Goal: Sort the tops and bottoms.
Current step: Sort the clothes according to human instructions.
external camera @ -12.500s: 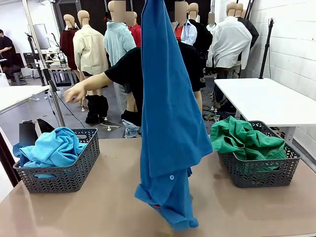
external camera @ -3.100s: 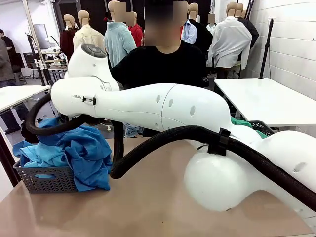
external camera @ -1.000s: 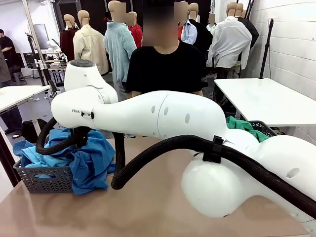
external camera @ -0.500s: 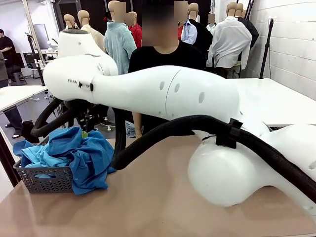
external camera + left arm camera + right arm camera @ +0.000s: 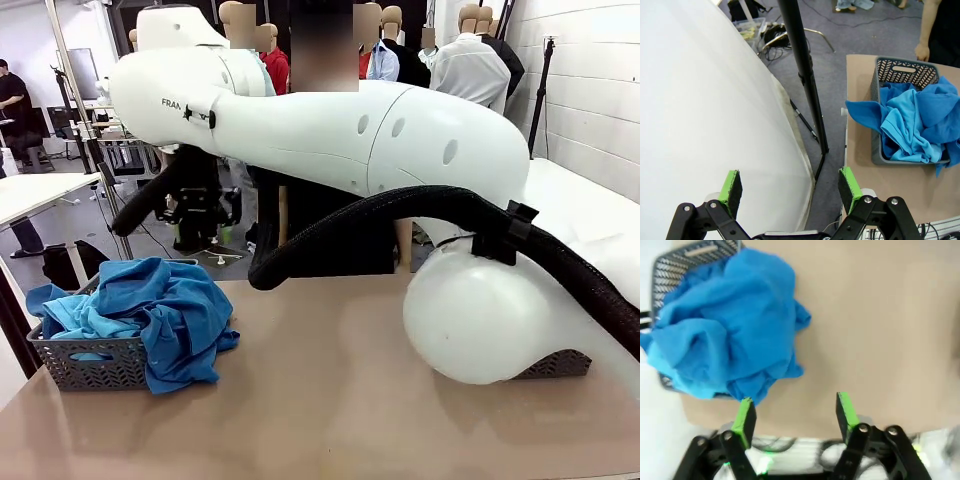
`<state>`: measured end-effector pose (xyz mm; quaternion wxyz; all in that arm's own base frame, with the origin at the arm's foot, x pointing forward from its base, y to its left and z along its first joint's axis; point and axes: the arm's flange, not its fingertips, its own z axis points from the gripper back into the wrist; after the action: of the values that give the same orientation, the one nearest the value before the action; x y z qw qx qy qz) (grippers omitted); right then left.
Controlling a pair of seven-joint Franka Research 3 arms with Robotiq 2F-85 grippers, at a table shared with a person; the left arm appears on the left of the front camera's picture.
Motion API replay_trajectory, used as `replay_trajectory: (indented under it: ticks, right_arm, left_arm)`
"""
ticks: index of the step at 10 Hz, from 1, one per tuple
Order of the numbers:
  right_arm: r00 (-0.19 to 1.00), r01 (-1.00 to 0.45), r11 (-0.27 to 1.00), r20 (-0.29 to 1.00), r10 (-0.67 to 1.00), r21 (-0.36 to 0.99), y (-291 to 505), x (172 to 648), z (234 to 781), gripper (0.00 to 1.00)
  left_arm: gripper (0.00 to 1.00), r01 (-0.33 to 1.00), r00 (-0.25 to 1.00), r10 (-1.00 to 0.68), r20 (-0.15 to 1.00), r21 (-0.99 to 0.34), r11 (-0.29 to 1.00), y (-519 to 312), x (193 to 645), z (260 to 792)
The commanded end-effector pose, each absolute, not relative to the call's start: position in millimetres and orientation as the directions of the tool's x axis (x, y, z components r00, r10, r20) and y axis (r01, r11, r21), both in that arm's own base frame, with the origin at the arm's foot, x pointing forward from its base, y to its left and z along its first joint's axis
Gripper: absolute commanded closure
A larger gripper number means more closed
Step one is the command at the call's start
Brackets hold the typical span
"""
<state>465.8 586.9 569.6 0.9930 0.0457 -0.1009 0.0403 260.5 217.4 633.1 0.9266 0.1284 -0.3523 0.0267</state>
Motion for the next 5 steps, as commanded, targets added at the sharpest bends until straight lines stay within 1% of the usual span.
replay_trajectory:
  ticks: [1,3,4,5]
  right_arm:
    - [0.987,0.056,0.988,0.141,-0.077,0.143,594.8,459.1,564.6,0.20]
    - [0.987,0.056,0.988,0.141,-0.077,0.143,594.8,459.1,564.6,0.20]
    - [0.982,-0.053,0.994,0.188,0.034,0.097,587.6,465.8,567.6,0.20]
    - [0.944,-0.171,0.981,0.267,0.191,-0.096,561.7,460.1,570.8,0.20]
  left_arm:
    - [0.00,-0.124,0.748,-0.054,0.661,0.219,0.968,218.9,259.3,631.3]
    - [0.00,-0.124,0.748,-0.054,0.661,0.219,0.968,218.9,259.3,631.3]
    - [0.00,-0.124,0.748,-0.054,0.661,0.219,0.968,218.9,259.3,631.3]
    - [0.00,-0.140,0.750,-0.041,0.660,0.219,0.966,217.4,260.5,633.2]
